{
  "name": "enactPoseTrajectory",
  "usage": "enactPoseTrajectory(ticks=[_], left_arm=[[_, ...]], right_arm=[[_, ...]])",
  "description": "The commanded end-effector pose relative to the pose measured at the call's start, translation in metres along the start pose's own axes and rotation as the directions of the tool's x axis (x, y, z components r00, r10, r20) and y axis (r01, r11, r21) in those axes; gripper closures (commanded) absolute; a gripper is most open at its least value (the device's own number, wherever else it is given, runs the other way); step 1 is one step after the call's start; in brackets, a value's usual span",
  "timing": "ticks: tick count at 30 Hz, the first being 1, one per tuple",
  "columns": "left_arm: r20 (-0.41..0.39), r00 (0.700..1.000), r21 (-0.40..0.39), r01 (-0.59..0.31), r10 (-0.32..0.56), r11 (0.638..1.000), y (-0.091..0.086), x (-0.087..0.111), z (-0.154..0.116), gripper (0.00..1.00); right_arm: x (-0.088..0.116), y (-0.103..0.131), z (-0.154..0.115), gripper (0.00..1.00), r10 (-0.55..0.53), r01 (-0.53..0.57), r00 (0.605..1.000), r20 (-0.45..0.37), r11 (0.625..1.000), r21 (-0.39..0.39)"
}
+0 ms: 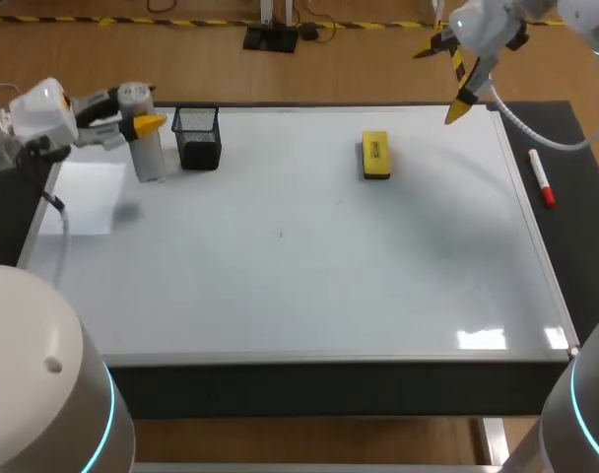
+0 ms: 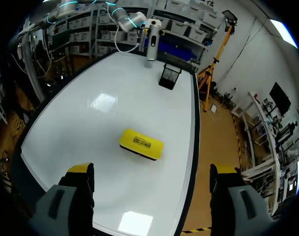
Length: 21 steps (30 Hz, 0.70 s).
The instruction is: Pick up the inspection probe, press it on each red-marked spot on the whiteboard one by one, put down the probe, pick up the eraser, and wipe off all the red marks.
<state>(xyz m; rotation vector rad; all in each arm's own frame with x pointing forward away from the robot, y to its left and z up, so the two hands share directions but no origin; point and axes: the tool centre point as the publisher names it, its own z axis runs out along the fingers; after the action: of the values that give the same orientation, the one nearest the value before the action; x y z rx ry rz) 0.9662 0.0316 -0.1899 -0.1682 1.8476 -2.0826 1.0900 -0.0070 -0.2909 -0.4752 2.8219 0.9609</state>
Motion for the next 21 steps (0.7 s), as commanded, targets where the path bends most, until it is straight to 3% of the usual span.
enactPoseTrajectory(ticks=[1, 9, 21], left_arm=[[-0.119, 0.993, 0.007, -0.006, 0.007, 1.0, -0.01, -0.031, 0.005, 1.0], [-0.214, 0.977, 0.071, 0.0, 0.015, 0.998, -0.029, -0.054, 0.018, 1.0], [-0.346, 0.938, 0.151, 0.033, 0.021, 0.988, -0.045, -0.071, 0.044, 1.0]], right_arm=[[-0.001, 0.0, -0.001, 0.0, 0.0, 0.0, 1.0, -0.004, 1.0, 0.004], [-0.001, 0.0, -0.001, 0.0, 0.0, 0.0, 1.0, -0.004, 1.0, 0.004], [-0.001, 0.0, -0.001, 0.0, 0.0, 0.0, 1.0, -0.004, 1.0, 0.004]])
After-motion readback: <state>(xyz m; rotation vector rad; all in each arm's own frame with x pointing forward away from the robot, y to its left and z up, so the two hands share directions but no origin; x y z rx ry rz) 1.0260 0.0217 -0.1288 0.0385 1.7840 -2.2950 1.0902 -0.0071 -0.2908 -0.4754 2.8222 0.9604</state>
